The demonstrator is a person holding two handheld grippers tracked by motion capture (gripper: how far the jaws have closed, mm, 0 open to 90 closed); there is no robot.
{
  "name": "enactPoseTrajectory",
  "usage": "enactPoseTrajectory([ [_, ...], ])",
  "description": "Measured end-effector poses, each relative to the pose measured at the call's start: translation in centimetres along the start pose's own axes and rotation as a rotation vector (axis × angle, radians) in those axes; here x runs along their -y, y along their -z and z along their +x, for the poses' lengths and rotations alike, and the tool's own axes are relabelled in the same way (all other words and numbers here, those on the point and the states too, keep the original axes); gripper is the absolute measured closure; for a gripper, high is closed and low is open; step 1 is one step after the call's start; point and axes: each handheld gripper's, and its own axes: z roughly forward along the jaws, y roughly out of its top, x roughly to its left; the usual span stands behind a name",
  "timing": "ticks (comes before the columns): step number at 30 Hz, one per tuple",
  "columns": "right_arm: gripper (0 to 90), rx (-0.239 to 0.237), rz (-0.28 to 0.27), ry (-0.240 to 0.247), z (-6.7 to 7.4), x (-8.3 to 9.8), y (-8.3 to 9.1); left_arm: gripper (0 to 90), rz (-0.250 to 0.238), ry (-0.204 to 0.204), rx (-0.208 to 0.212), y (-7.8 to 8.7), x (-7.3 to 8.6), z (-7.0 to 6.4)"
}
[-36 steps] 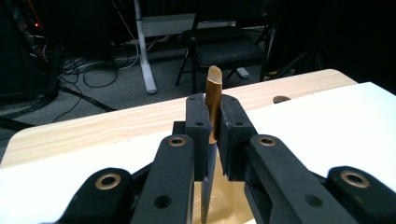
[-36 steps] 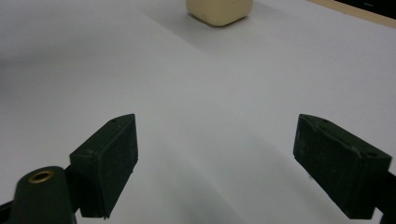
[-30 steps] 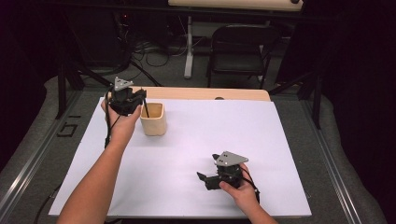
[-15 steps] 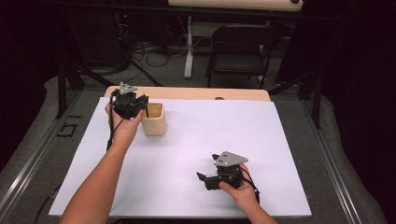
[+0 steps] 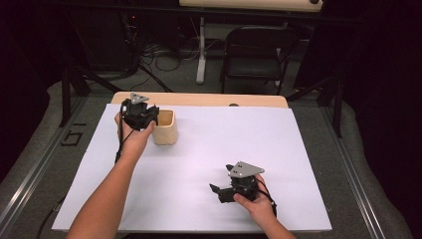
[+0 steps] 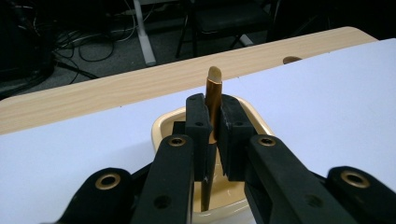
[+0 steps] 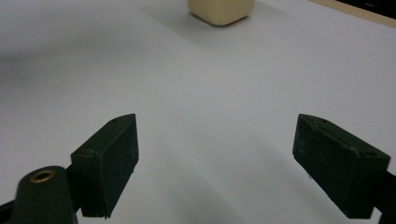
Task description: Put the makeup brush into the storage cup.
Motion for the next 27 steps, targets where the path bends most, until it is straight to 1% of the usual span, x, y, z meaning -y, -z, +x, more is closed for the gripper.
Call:
enactPoseTrajectory([
  [5,14.4,0.0,0.002,0.001,0.01,0.0,0.0,83.7,0.008,-0.001,0.002,-0.18,0.24,-0.04],
  [12,14.4,0.001,0.003,0.001,0.03,0.0,0.0,83.7,0.015,-0.013,-0.002,-0.31,0.35,-0.23],
  [15,14.4,0.001,0.002,0.001,0.03,0.0,-0.03,83.7,0.02,-0.026,-0.003,-0.37,0.42,-0.27],
  [20,14.4,0.0,0.001,0.001,0.03,0.01,-0.02,83.7,0.022,-0.024,-0.005,-0.58,0.62,-0.43],
  [21,14.4,0.0,0.001,0.001,0.03,0.0,-0.02,83.7,0.031,-0.034,-0.006,-0.57,0.63,-0.39],
  [23,14.4,0.0,0.002,0.002,0.04,0.0,-0.02,83.6,0.027,-0.029,-0.005,-0.68,0.69,-0.47],
  [27,14.4,0.0,0.002,0.001,0.03,0.0,-0.02,83.7,0.03,-0.032,-0.008,-0.72,0.72,-0.53],
])
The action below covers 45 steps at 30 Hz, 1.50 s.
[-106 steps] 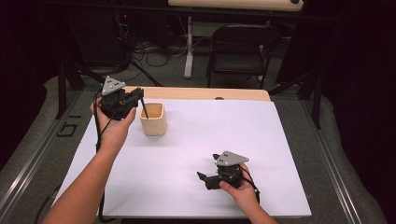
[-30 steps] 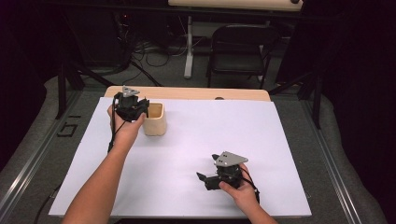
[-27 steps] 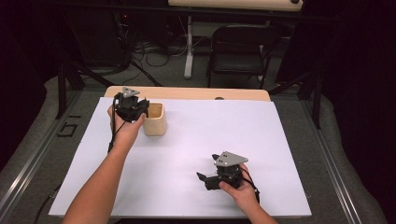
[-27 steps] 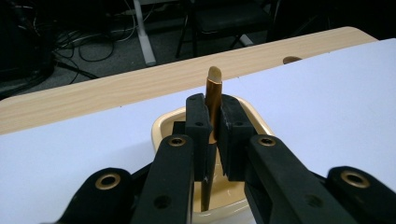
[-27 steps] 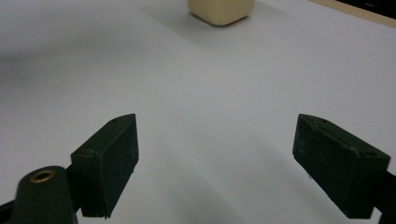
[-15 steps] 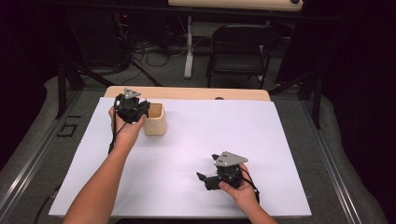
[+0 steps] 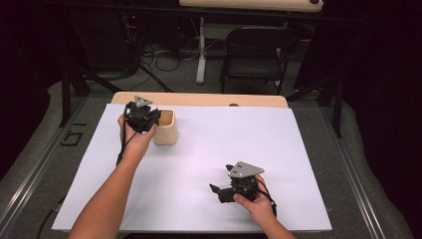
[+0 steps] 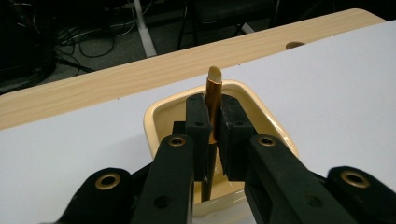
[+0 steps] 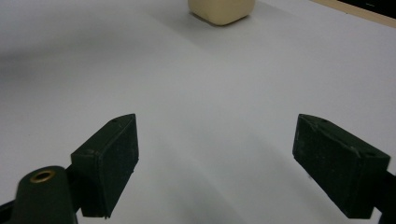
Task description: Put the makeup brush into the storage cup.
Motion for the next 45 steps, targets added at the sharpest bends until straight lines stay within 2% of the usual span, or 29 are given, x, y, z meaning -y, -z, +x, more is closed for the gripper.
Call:
enactPoseTrajectory([
  [23,14.4,0.001,0.0,0.002,0.0,0.0,0.0,82.9,0.005,-0.009,0.0,0.0,0.5,0.1],
  [28,14.4,0.0,0.001,0.001,0.0,0.0,0.0,58.6,-0.028,-0.002,0.021,0.2,0.7,0.3],
  [33,14.4,0.001,0.0,0.0,0.0,0.0,0.0,41.2,-0.052,-0.012,0.033,0.5,0.8,0.4],
  [37,14.4,0.003,0.0,0.0,0.0,0.0,0.0,35.3,-0.053,-0.019,0.037,0.7,0.8,0.5],
  [41,14.4,0.002,0.001,0.002,0.0,0.0,0.0,33.3,-0.05,-0.037,0.024,0.8,0.9,0.5],
  [45,14.4,0.003,0.0,0.002,0.0,0.0,0.0,32.4,-0.055,-0.031,0.038,1.0,1.0,0.5],
])
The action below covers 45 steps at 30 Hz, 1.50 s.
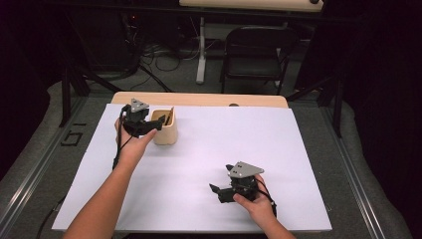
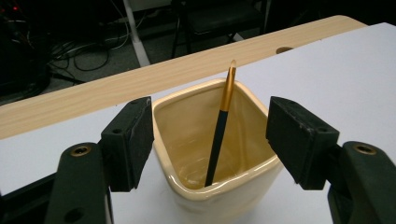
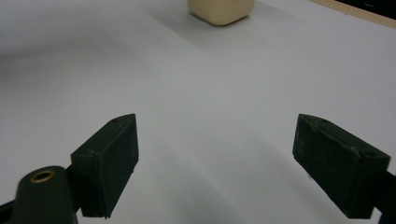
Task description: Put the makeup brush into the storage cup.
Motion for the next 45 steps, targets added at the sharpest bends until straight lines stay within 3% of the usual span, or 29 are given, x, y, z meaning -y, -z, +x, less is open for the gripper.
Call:
enactPoseTrajectory([
  [4,14.4,0.001,0.0,0.0,0.0,0.0,0.0,34.0,0.004,-0.019,0.023,0.4,0.0,-0.1],
  [9,14.4,0.001,-0.001,-0.001,0.0,0.0,0.0,37.2,0.011,-0.026,0.019,0.8,0.1,-0.3],
  [17,14.4,0.001,-0.001,0.001,0.1,0.0,0.0,31.3,-0.002,-0.013,0.022,1.4,0.4,-0.4],
  [23,14.4,0.001,-0.002,0.003,0.1,0.0,-0.1,24.9,-0.003,-0.006,0.055,1.9,0.5,-0.3],
  [37,14.4,0.0,0.0,0.0,0.1,0.0,-0.1,24.1,-0.009,-0.019,0.099,3.1,1.8,-0.6],
  [45,14.4,0.002,-0.002,0.0,0.1,0.0,-0.1,23.9,0.023,-0.051,0.107,3.5,2.9,-1.0],
])
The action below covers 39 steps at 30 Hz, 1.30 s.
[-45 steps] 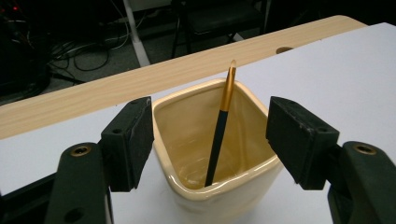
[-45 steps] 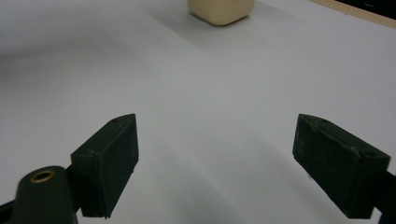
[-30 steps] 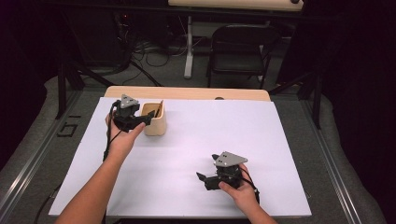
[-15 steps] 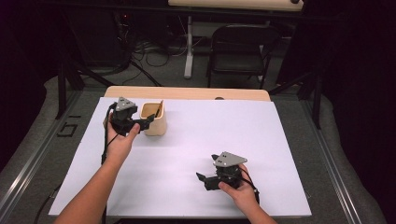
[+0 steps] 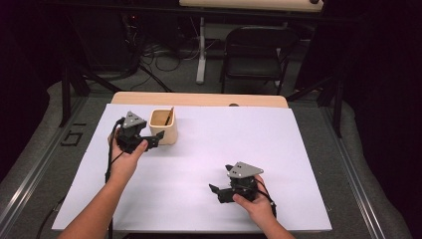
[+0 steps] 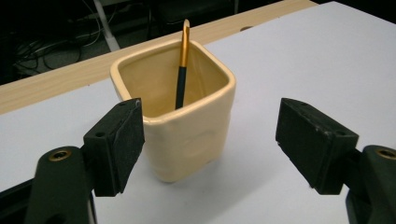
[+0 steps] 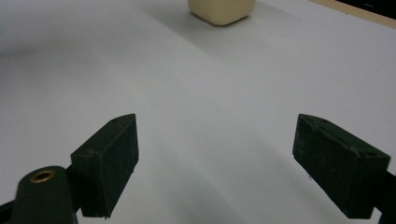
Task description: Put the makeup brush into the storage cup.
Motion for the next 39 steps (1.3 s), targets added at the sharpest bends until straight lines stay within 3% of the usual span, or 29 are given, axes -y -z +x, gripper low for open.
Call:
enactPoseTrajectory([
  [25,14.4,0.008,-0.002,-0.005,-0.4,0.0,0.5,23.9,-0.008,-0.022,0.082,2.8,6.0,-1.6],
  [39,14.4,0.061,0.005,-0.037,-1.8,1.8,3.3,23.9,-0.018,-0.026,0.123,4.5,8.5,-2.2],
])
